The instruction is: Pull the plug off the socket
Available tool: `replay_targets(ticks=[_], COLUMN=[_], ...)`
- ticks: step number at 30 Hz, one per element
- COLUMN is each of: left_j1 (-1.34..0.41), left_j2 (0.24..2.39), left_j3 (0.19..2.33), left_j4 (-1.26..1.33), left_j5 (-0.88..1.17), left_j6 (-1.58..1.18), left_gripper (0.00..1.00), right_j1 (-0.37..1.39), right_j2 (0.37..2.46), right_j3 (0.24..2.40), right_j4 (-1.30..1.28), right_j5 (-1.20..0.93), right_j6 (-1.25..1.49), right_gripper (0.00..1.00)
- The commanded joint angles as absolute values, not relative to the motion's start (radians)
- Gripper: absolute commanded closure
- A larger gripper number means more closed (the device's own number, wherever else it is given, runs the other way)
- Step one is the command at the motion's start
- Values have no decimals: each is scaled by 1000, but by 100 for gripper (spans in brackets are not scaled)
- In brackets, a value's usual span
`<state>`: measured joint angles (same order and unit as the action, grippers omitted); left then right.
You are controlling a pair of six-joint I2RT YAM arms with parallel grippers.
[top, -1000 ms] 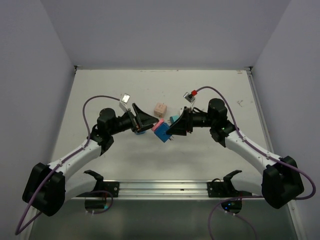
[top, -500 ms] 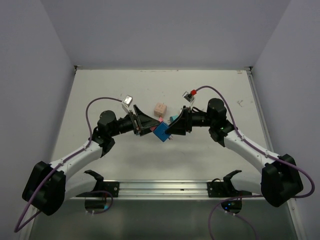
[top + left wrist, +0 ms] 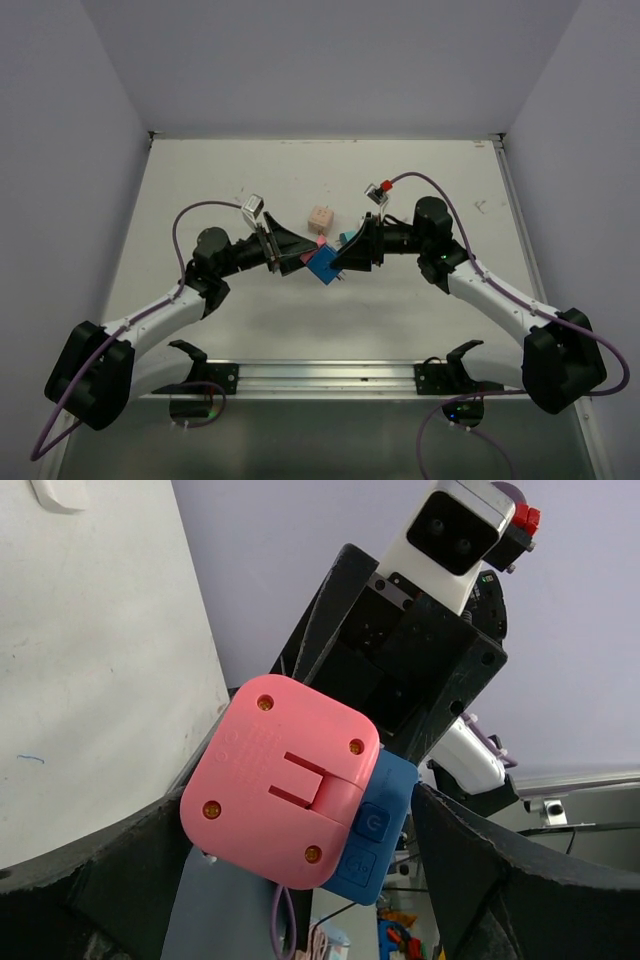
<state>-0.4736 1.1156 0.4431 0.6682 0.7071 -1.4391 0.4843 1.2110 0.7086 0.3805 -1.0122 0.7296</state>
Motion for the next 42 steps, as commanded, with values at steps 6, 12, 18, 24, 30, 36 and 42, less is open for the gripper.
replay_targets(ticks=[6, 12, 18, 24, 30, 36, 42], left_j1=[-476, -448, -402, -399, -396, -396, -397], left_j2=[1104, 1089, 1072, 1075, 1068, 1011, 944], left_j3=[426, 426, 436, 449, 472, 531, 525], left_j4=[813, 808, 767, 767, 724, 536, 434], left_j5=[693, 692, 692, 696, 704, 660, 577], left_j6=[-1555, -1559, -1529, -1517, -1458, -1260, -1128], left_gripper=[12, 14, 16, 16, 16, 16, 14], right_j1=[486, 486, 486, 486, 486, 486, 486], right_j2=[1172, 1161, 1154, 1160, 1172, 1178, 1184], right_j3=[724, 706, 684, 672, 658, 637, 597], right_j4=[330, 270, 245, 242, 242, 285, 477], right_j5=[-1008, -1006, -1006, -1003, -997, -992, -967], right_j6=[646, 595, 575, 572, 574, 612, 757], right_gripper=[100, 100, 100, 100, 100, 100, 100])
